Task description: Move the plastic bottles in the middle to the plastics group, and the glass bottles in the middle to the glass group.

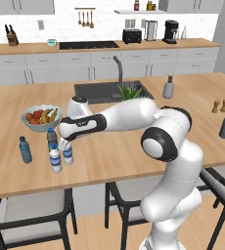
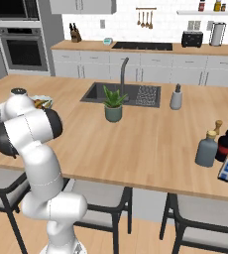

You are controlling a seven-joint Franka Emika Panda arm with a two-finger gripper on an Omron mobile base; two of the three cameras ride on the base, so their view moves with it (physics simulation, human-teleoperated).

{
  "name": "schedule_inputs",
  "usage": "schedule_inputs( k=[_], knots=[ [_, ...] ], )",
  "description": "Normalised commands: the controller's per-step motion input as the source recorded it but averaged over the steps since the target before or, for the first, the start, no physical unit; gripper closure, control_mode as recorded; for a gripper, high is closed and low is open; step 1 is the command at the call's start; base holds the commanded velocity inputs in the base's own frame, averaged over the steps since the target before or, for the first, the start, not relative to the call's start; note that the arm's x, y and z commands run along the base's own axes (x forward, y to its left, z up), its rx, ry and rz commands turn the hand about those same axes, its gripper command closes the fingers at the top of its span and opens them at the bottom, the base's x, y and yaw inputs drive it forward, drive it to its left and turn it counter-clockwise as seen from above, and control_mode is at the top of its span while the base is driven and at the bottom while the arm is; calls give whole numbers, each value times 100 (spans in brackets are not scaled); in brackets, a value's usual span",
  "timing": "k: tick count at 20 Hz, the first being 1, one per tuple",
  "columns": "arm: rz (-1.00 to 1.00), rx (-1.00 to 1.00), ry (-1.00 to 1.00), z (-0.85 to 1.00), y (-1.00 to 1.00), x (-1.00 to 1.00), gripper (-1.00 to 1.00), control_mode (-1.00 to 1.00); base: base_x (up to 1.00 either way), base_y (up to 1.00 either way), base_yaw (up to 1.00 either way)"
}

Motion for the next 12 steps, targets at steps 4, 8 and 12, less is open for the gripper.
schedule_inputs(
  k=[4, 8, 12],
  knots=[
    [0, 0, 0, 0, 0, 0, -100, -100, 0, 0, 0],
    [0, 0, 0, 3, 0, -2, -100, -100, 0, 0, 0],
    [0, -6, 0, 36, 0, -15, -100, -100, 0, 0, 0]
  ],
)
